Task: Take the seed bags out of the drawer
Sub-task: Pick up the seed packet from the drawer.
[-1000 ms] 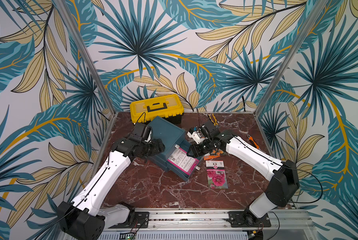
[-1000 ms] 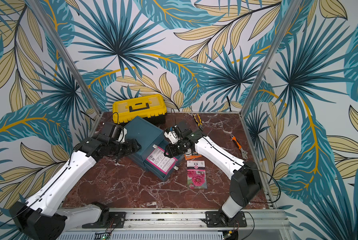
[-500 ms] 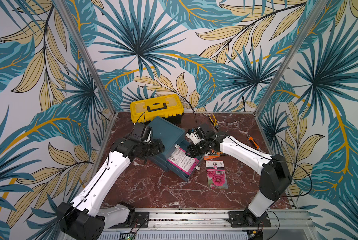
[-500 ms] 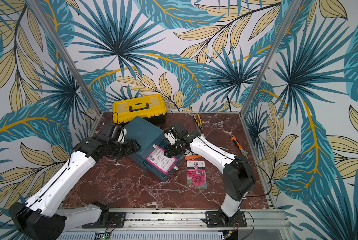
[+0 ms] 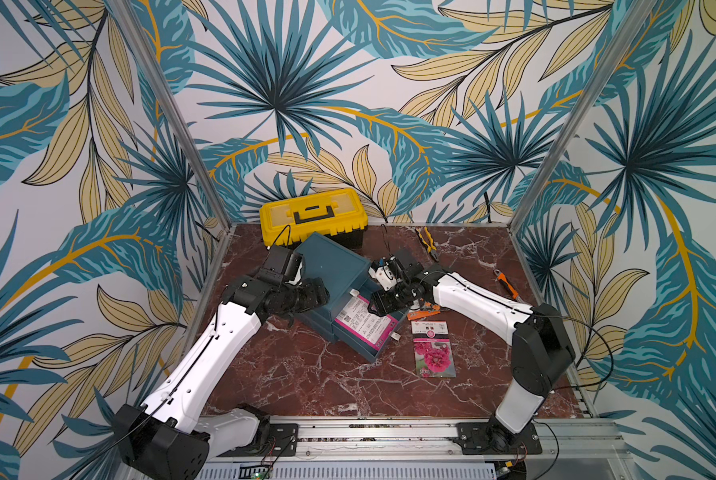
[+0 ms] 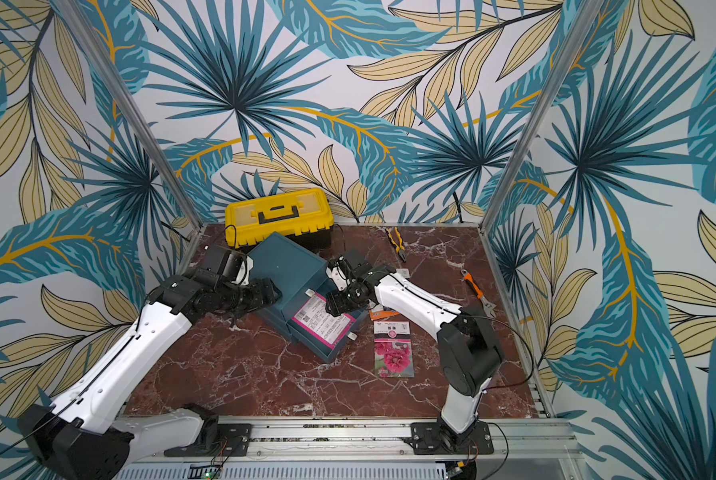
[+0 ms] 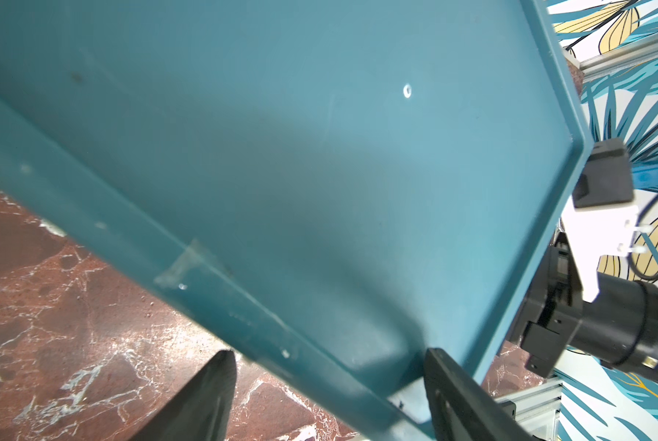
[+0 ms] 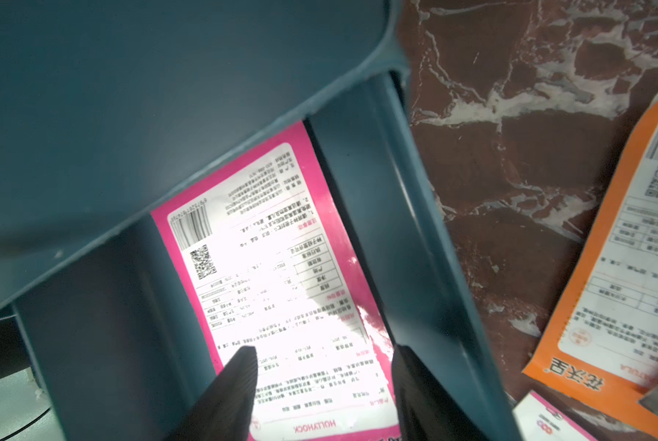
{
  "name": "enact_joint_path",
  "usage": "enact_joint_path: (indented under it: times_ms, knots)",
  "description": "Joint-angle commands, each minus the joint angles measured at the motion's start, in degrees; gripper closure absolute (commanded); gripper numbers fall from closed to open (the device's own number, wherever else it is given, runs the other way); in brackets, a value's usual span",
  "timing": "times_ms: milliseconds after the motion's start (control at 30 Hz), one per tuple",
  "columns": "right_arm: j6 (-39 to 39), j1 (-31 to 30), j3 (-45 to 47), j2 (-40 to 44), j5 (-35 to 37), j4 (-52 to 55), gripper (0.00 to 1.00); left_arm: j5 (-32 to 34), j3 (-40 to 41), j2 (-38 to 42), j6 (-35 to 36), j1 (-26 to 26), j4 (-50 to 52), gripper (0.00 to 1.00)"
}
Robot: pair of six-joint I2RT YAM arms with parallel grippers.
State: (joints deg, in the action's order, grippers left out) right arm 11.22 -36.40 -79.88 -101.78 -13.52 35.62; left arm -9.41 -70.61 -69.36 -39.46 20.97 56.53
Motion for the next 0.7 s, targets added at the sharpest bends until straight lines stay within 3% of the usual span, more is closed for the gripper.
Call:
enact_joint_path:
  times_ms: [0, 667]
  knots:
    - [1.09, -0.27, 0.78, -1.62, 1.38, -0.86, 0.4, 0.8, 0.82, 0.81, 0.35, 0.16, 1.83, 0.19]
    - [3.3, -0.64, 1.55, -2.14, 3.52, -3.5, 0.4, 0.81, 0.74, 0.64, 0.51, 0.14, 1.95, 0.19]
